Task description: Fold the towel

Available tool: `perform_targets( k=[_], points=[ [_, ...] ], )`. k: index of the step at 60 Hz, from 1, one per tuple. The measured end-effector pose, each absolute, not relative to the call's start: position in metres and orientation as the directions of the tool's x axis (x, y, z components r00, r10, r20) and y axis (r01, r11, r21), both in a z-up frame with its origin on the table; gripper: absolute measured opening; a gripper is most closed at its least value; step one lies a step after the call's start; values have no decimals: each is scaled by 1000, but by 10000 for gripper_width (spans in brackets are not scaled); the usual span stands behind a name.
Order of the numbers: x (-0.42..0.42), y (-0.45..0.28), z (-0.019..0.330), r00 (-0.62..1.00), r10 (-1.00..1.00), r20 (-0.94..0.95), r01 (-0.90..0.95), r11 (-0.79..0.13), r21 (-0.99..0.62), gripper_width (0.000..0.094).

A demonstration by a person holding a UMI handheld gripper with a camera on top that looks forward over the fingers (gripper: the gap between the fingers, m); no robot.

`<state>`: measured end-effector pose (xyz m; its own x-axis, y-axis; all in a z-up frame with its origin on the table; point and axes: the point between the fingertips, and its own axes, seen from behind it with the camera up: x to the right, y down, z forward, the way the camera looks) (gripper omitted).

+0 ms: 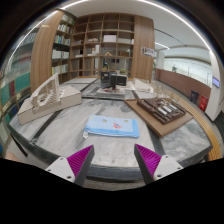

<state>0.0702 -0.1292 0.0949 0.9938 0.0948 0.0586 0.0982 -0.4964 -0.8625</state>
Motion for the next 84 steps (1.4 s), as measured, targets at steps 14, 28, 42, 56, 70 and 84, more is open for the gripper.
perform_targets(
  k=[14,28,42,56,70,84],
  points=[
    [-34,-30,64,971,236,-31,99,-519,-849,768],
    [-75,59,5,958,288,11,181,-572,-800,585],
    [-64,80,-11,954,259,148,267,-520,-811,33],
    [-63,84,18,956,260,135,248,-470,-847,6],
    [43,82,86,998,66,4,33,-448,-893,5],
    [124,75,41,998,-54,-30,-54,-532,-845,11]
  ],
)
